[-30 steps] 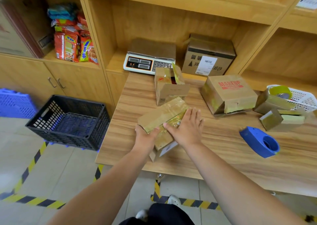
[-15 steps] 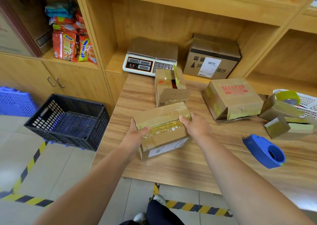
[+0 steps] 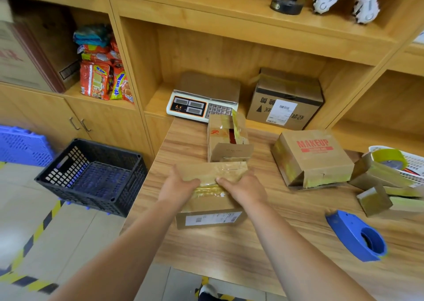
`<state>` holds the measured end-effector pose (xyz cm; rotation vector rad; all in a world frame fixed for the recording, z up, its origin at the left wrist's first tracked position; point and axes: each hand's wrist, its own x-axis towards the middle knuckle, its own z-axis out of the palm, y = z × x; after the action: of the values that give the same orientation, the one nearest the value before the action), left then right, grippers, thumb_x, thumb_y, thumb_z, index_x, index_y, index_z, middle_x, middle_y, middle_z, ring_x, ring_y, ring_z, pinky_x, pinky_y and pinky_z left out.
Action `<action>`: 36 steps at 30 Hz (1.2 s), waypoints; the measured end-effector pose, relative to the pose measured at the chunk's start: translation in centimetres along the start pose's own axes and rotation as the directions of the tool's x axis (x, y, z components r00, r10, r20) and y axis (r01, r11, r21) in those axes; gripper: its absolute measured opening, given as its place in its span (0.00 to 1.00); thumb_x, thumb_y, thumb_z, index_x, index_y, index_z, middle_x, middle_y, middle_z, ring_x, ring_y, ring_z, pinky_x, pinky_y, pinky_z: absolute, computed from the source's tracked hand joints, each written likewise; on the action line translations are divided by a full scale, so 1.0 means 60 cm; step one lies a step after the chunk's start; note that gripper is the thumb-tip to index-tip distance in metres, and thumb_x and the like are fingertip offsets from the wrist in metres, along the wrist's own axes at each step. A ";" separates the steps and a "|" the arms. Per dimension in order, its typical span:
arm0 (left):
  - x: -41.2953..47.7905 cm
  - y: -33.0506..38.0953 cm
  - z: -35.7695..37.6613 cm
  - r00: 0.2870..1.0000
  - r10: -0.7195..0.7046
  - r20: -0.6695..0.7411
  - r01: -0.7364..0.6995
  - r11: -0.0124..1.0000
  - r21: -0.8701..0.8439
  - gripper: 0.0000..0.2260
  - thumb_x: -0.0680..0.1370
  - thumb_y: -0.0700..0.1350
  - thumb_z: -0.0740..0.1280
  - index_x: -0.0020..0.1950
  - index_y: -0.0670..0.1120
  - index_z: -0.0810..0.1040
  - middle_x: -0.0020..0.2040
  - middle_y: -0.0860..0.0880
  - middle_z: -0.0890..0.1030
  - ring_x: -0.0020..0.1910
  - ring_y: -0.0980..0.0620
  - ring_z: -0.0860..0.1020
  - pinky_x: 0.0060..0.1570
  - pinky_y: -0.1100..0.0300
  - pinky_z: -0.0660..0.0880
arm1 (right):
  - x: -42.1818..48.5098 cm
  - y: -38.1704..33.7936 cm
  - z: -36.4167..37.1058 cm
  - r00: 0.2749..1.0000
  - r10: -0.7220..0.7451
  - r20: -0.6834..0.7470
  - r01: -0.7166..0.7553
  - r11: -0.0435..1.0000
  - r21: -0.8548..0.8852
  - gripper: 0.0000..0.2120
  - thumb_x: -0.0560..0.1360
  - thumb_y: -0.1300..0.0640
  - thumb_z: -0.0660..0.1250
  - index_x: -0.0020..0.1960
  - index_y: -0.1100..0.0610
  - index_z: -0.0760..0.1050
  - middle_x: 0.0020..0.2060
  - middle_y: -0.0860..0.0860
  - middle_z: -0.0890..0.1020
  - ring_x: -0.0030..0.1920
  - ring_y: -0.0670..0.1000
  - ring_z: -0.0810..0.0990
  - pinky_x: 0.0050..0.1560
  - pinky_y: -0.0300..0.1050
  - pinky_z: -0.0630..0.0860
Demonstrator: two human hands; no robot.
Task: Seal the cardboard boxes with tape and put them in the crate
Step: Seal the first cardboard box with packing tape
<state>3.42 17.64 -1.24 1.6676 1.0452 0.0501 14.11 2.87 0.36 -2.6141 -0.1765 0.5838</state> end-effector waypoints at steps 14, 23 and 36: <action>0.001 -0.005 0.029 0.987 0.053 -0.152 -0.006 0.957 0.291 0.30 0.78 0.56 0.63 0.72 0.44 0.55 0.46 0.48 0.76 0.51 0.42 0.78 0.39 0.54 0.70 | 0.033 0.046 -0.005 0.965 -0.223 -0.139 0.218 0.975 -0.050 0.15 0.78 0.43 0.59 0.57 0.52 0.74 0.48 0.51 0.82 0.50 0.56 0.79 0.40 0.45 0.69; -0.009 -0.001 0.030 0.976 0.048 -0.212 0.014 0.960 0.280 0.21 0.82 0.53 0.53 0.71 0.43 0.58 0.43 0.44 0.77 0.45 0.42 0.76 0.40 0.53 0.69 | 0.039 0.040 -0.010 0.993 -0.095 -0.072 0.104 0.984 0.144 0.13 0.78 0.45 0.57 0.48 0.53 0.76 0.41 0.47 0.79 0.47 0.56 0.78 0.43 0.47 0.73; -0.009 0.000 0.028 0.977 0.063 -0.205 0.002 0.953 0.302 0.19 0.82 0.53 0.53 0.69 0.43 0.59 0.39 0.48 0.72 0.40 0.45 0.72 0.39 0.54 0.66 | 0.074 -0.008 -0.014 0.985 -0.174 -0.003 0.173 0.979 -0.109 0.26 0.73 0.32 0.60 0.52 0.55 0.72 0.50 0.52 0.81 0.51 0.56 0.79 0.40 0.46 0.71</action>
<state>3.98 16.01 -1.66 1.9882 1.2348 0.0956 18.47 3.95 -0.41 -2.6700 -0.4393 0.5088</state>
